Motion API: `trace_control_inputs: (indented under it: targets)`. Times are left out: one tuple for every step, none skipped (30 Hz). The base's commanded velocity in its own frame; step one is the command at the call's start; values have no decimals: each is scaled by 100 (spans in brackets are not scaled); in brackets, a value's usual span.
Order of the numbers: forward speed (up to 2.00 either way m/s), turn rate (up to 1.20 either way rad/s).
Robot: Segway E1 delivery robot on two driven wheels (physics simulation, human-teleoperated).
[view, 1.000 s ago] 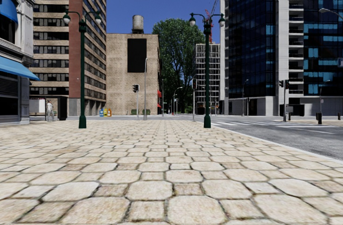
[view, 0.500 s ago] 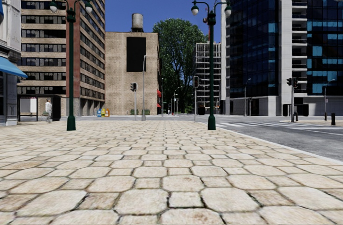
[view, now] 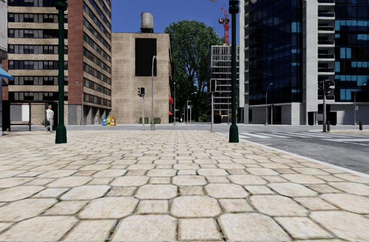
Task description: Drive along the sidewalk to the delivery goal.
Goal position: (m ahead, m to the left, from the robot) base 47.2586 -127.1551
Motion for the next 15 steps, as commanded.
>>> trace_control_inputs:
  targets:
    - [199,0]
    - [199,0]
    - [199,0]
    - [199,0]
    - [199,0]
    - [199,0]
    - [200,0]
    - [200,0]
    - [200,0]
    - [200,0]
    - [200,0]
    - [200,0]
    - [200,0]
    - [200,0]
    - [200,0]
